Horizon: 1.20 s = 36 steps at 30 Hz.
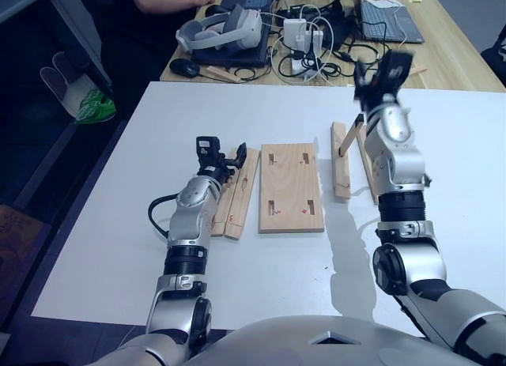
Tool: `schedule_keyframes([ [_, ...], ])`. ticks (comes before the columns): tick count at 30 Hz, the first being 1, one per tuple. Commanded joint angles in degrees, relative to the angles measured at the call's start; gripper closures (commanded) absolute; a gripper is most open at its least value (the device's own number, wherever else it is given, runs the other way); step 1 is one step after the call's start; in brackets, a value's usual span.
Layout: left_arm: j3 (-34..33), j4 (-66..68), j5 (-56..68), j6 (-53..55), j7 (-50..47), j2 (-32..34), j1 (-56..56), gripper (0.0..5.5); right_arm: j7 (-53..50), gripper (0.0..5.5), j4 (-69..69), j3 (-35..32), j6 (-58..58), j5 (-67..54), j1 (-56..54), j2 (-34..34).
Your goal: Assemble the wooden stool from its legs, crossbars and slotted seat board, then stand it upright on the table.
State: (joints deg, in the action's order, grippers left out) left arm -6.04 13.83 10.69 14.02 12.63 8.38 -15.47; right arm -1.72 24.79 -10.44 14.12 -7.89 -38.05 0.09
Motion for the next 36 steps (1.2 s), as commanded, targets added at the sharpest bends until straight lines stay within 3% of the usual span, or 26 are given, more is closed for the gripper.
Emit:
schedule_keyframes([
  [1,0.47,0.44,-0.15,-0.06,-0.13,-0.64,-1.32,1.58,0.34,3.28,15.67,-3.68,-0.97,-2.86,2.27,0.67],
  [8,0.1,0.49,0.17,-0.3,-0.52,-1.19,-1.16,1.58,1.88,3.28,14.73,-2.25,-10.51,-1.93,2.27,0.77],
  [12,0.17,-0.18,-0.26,-1.4,-0.51,-1.25,-0.51,1.58,-2.24,3.28,0.33,1.97,-14.05,4.1,6.27,0.16],
  [17,0.79,-0.6,-0.7,-2.6,-0.23,-1.34,0.19,1.58,-1.72,3.28,-17.52,9.51,-11.71,9.43,11.34,0.71],
  [22,0.93,-1.27,-0.57,-2.84,-0.27,-1.68,0.64,1.58,4.67,3.28,-21.38,12.43,-3.29,4.76,14.85,1.92],
  [28,1.02,-1.83,-0.56,-2.84,-0.16,-1.74,0.96,1.58,2.6,3.28,-17.63,8.63,12.59,-1.31,16.49,6.02],
  [36,0.96,-1.44,-0.45,-2.77,0.07,-1.65,0.7,1.58,-6.87,3.28,-14.38,2.28,11.51,0.15,16.24,5.9],
])
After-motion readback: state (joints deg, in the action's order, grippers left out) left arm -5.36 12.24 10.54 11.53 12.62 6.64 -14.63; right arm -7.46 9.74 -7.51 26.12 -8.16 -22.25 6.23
